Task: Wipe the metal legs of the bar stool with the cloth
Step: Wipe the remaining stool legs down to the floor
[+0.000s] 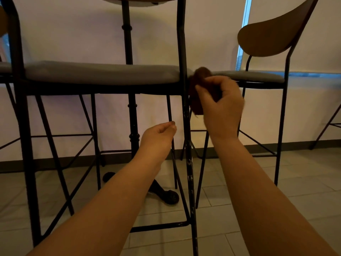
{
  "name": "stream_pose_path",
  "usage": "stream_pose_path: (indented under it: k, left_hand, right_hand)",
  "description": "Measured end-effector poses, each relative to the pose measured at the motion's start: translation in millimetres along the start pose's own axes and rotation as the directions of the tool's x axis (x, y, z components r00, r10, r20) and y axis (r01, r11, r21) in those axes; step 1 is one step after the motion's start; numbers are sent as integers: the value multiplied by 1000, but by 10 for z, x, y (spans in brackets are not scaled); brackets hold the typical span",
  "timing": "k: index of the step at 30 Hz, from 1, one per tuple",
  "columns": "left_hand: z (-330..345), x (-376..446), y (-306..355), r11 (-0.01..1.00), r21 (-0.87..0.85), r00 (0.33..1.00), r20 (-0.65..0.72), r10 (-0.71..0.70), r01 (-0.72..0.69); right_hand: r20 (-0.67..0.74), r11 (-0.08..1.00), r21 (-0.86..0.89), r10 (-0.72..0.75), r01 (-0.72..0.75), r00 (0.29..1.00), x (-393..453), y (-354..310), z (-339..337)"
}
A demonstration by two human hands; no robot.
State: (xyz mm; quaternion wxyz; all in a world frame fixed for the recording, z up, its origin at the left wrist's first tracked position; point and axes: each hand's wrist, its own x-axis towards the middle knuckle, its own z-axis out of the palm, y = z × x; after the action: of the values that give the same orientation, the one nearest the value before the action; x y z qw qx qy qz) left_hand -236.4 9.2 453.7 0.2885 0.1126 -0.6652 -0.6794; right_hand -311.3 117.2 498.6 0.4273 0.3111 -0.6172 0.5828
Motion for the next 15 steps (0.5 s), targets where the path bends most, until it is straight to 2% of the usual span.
stream_pose_path:
  k: [2, 5, 8, 11, 13, 15]
  left_hand:
    - [73, 54, 7, 999, 34, 1000, 9, -12, 12]
    - [146, 123, -13, 997, 75, 1000, 15, -22, 20]
    - [161, 166, -57, 995, 99, 999, 36, 0, -4]
    - [160, 232, -92, 992, 126, 999, 38, 18, -22]
    - [174, 268, -100, 988, 151, 999, 37, 24, -29]
    - [183, 301, -102, 982, 185, 999, 30, 35, -40]
  right_hand:
    - [82, 994, -64, -83, 89, 993, -36, -6, 137]
    - [78, 997, 35, -76, 74, 994, -120, 12, 200]
    - [81, 991, 135, -5, -6, 997, -129, 34, 165]
    - [163, 953, 232, 157, -193, 974, -60, 44, 143]
    - [218, 941, 214, 218, -264, 951, -2, 72, 158]
    - [241, 950, 147, 234, -274, 942, 24, 98, 188]
